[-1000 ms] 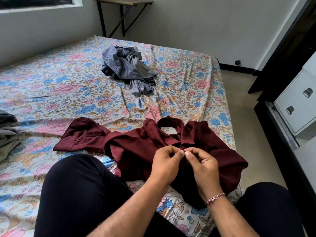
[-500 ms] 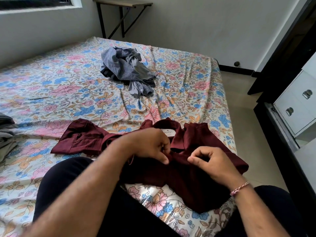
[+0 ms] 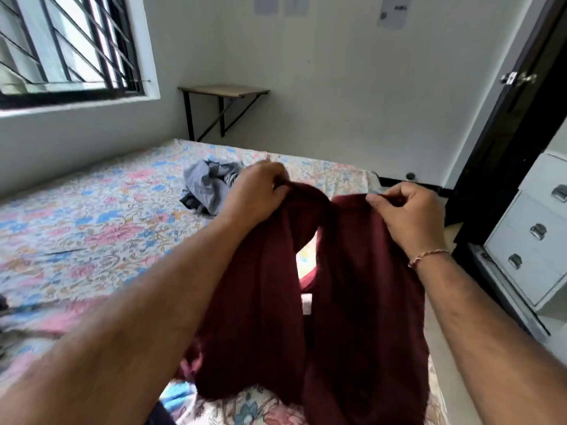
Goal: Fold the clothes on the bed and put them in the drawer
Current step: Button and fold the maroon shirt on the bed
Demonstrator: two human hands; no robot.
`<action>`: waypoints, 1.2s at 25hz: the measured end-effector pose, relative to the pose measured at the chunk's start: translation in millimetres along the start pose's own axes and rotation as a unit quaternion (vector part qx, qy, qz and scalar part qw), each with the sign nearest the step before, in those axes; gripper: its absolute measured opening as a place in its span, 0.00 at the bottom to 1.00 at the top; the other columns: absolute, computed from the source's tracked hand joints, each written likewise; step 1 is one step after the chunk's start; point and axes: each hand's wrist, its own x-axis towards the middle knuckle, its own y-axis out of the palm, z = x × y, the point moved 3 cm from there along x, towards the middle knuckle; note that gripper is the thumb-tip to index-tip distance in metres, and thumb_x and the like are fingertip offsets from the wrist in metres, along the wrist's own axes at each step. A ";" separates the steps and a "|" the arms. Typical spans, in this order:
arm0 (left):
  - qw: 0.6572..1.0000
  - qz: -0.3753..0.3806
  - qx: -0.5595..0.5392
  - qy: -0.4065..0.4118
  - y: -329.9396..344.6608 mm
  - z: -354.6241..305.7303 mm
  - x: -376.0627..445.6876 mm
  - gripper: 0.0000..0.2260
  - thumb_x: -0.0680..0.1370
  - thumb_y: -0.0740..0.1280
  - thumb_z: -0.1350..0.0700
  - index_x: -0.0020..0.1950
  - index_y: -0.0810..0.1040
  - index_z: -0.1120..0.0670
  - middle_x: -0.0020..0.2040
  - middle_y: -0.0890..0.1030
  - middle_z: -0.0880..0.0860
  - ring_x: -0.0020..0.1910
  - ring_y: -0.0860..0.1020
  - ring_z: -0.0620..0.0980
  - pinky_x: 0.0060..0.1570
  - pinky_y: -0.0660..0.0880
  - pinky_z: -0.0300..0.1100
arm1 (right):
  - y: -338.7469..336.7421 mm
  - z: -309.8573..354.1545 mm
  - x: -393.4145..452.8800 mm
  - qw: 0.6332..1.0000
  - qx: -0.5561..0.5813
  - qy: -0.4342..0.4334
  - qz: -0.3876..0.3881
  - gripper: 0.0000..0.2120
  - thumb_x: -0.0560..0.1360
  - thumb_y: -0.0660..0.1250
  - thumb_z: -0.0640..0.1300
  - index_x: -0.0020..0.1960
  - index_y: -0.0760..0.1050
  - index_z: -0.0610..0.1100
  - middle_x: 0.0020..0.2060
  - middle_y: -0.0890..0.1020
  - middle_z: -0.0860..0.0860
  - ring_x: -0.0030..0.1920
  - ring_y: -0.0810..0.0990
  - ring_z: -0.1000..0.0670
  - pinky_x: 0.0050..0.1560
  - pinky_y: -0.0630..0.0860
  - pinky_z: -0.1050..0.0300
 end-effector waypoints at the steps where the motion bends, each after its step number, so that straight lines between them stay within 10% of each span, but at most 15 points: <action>1: 0.999 -0.050 0.004 0.008 -5.1 -15.0 -1.9 0.06 0.71 0.72 0.58 0.47 0.81 0.52 0.48 0.80 0.50 0.51 0.77 0.52 0.52 0.73 0.45 | -4.2 13.4 -1.5 0.999 -0.011 -0.039 -0.036 0.14 0.71 0.79 0.55 0.41 0.82 0.45 0.36 0.85 0.52 0.38 0.82 0.51 0.43 0.79 0.53; 4: 0.998 -0.054 0.014 -0.029 20.6 -35.3 -67.2 0.05 0.71 0.71 0.56 0.42 0.76 0.50 0.44 0.79 0.51 0.47 0.76 0.53 0.44 0.70 0.45 | 7.8 7.4 -58.5 0.997 -0.051 -0.056 -0.002 0.12 0.72 0.78 0.54 0.42 0.82 0.46 0.36 0.85 0.53 0.38 0.82 0.51 0.40 0.77 0.54; 9: 0.936 0.181 -0.136 -0.270 98.1 -22.5 -225.4 0.18 0.72 0.79 0.49 0.33 0.73 0.53 0.28 0.75 0.46 0.27 0.71 0.39 0.34 0.68 0.45 | 41.4 -83.2 -198.8 0.978 0.064 0.128 0.151 0.11 0.73 0.78 0.39 0.39 0.83 0.54 0.35 0.85 0.61 0.40 0.83 0.61 0.45 0.78 0.65; 13: 0.899 0.297 -0.242 -0.213 103.6 -57.4 -255.7 0.11 0.74 0.79 0.49 0.41 0.82 0.55 0.34 0.79 0.45 0.33 0.73 0.40 0.37 0.72 0.42 | 34.8 -101.0 -258.8 0.938 0.163 0.264 0.154 0.07 0.75 0.77 0.40 0.39 0.84 0.48 0.34 0.86 0.52 0.37 0.82 0.55 0.43 0.80 0.56; 20: 0.972 0.086 -0.115 -0.187 76.1 -60.0 -246.8 0.06 0.76 0.73 0.56 0.51 0.82 0.46 0.44 0.84 0.40 0.43 0.80 0.38 0.47 0.77 0.39 | 12.5 -83.7 -253.5 0.938 0.153 0.253 0.184 0.20 0.77 0.75 0.48 0.31 0.74 0.42 0.21 0.67 0.56 0.23 0.63 0.57 0.24 0.61 0.62; 24: 0.980 -0.004 0.016 -0.198 52.0 -51.1 -237.0 0.07 0.75 0.72 0.55 0.49 0.79 0.45 0.45 0.79 0.40 0.43 0.76 0.43 0.41 0.73 0.41 | 7.2 -82.4 -247.0 0.912 0.218 0.244 0.247 0.08 0.76 0.76 0.43 0.39 0.82 0.44 0.29 0.80 0.53 0.32 0.76 0.56 0.37 0.75 0.64; 30: 0.980 0.055 0.009 -0.190 46.8 -59.1 -249.8 0.11 0.74 0.71 0.57 0.47 0.70 0.45 0.34 0.76 0.45 0.32 0.74 0.46 0.32 0.69 0.44 | 12.2 -79.4 -254.6 0.935 0.128 0.175 0.282 0.10 0.74 0.78 0.47 0.37 0.81 0.46 0.27 0.78 0.56 0.30 0.72 0.58 0.33 0.71 0.61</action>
